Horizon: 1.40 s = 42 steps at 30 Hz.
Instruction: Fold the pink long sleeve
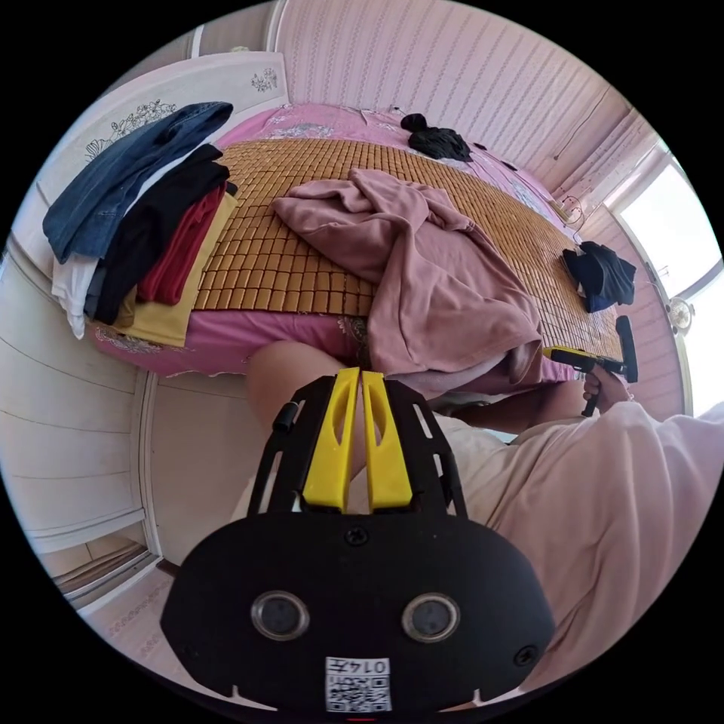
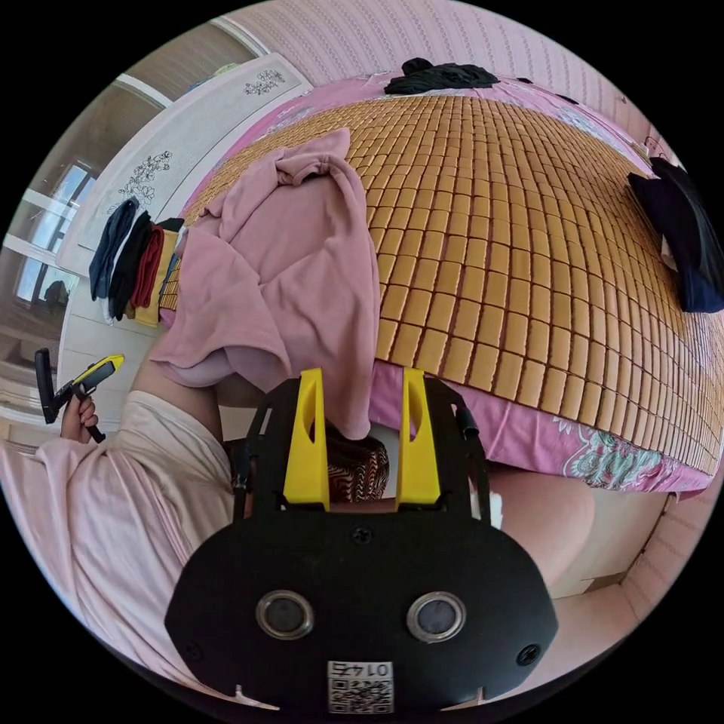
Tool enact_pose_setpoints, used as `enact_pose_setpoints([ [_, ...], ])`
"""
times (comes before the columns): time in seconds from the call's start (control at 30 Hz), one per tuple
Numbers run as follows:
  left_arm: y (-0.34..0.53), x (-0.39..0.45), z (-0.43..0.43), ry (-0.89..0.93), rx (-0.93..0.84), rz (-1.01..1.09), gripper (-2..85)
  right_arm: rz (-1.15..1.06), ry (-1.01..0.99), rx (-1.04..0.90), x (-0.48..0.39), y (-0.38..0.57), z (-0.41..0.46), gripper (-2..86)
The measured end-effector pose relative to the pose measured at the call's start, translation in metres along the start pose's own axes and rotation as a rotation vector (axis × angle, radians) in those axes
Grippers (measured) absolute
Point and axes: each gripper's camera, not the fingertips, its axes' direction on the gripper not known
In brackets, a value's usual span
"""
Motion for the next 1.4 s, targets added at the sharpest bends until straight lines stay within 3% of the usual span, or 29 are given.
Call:
enact_pose_setpoints([
  [0.2, -0.021, -0.004, 0.007, 0.081, -0.013, 0.026, 9.4, -0.004, 0.075, -0.034, -0.002, -0.005, 0.017, 7.2],
  [0.27, -0.043, 0.004, 0.034, 0.119, -0.114, 0.064, 12.0, -0.010, 0.044, -0.045, 0.002, -0.004, 0.018, 4.6],
  [0.4, -0.072, 0.019, 0.080, 0.154, -0.313, 0.175, 13.1, 0.053, -0.083, -0.021, 0.022, 0.004, 0.011, 2.3],
  [0.47, -0.080, 0.028, 0.103, 0.065, -0.445, 0.257, 11.4, 0.083, -0.129, 0.004, 0.031, 0.009, 0.004, 2.0],
  [0.57, -0.082, 0.030, 0.113, -0.008, -0.496, 0.343, 7.4, 0.109, -0.176, 0.037, 0.044, 0.018, -0.003, 1.7],
  [0.67, -0.084, 0.022, 0.107, 0.021, -0.490, 0.350, 0.3, 0.131, -0.195, 0.062, 0.053, 0.025, -0.009, 1.6],
  [0.87, -0.074, -0.022, 0.041, -0.004, -0.276, 0.265, -0.8, 0.175, -0.207, 0.113, 0.070, 0.035, -0.021, 1.4],
  [1.0, -0.062, -0.052, 0.018, 0.119, -0.211, 0.176, 0.0, 0.171, -0.251, 0.094, 0.075, 0.035, -0.022, 1.3],
  [1.2, -0.081, -0.019, 0.063, 0.140, -0.335, 0.244, 10.6, 0.133, -0.494, 0.223, 0.068, 0.031, -0.050, 0.9],
  [1.4, -0.135, -0.002, 0.128, 0.047, -0.497, 0.239, 8.6, -0.158, -0.647, 0.393, 0.017, -0.033, -0.109, 0.7],
])
